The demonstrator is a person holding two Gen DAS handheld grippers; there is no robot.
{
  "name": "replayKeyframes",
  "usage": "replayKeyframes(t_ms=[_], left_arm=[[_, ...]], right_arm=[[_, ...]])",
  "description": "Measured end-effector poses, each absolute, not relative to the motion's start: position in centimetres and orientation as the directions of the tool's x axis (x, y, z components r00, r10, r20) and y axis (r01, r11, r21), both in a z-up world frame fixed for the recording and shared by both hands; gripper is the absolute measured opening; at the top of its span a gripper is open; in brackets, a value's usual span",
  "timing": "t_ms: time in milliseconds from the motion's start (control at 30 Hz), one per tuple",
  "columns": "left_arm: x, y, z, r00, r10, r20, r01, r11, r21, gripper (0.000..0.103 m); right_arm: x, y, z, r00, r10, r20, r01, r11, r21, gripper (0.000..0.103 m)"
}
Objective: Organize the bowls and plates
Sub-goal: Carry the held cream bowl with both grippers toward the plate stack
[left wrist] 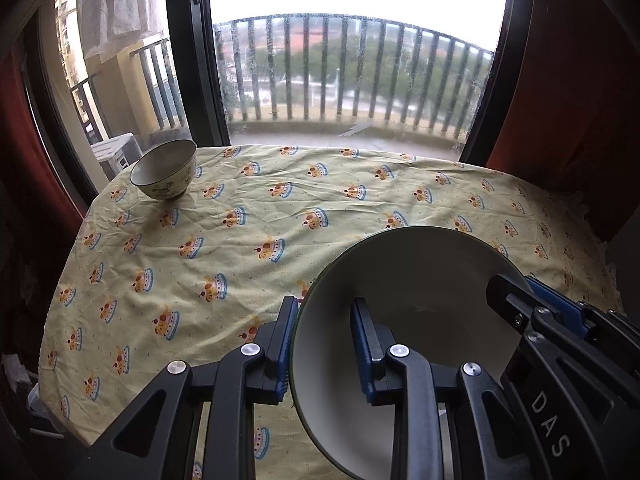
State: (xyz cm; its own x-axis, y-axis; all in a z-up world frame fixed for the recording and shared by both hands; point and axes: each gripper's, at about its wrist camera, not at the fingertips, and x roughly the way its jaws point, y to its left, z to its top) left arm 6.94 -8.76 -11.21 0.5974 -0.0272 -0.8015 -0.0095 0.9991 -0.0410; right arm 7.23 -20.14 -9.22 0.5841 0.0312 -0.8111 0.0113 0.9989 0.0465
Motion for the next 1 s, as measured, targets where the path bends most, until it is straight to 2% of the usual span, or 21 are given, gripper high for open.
replayKeyframes(t_ms=[467, 1000], left_arm=[[4.4, -13.3, -12.7, 0.574, -0.039, -0.818, 0.006, 0.999, -0.044, 0.025], [3.9, -13.5, -16.0, 0.498, 0.012, -0.867, -0.029, 1.000, -0.002, 0.025]], right_arm=[[4.3, -25.1, -10.6, 0.573, 0.018, -0.819, 0.022, 0.999, 0.037, 0.022], [3.9, -25.3, -14.3, 0.498, 0.045, -0.866, -0.010, 0.999, 0.046, 0.022]])
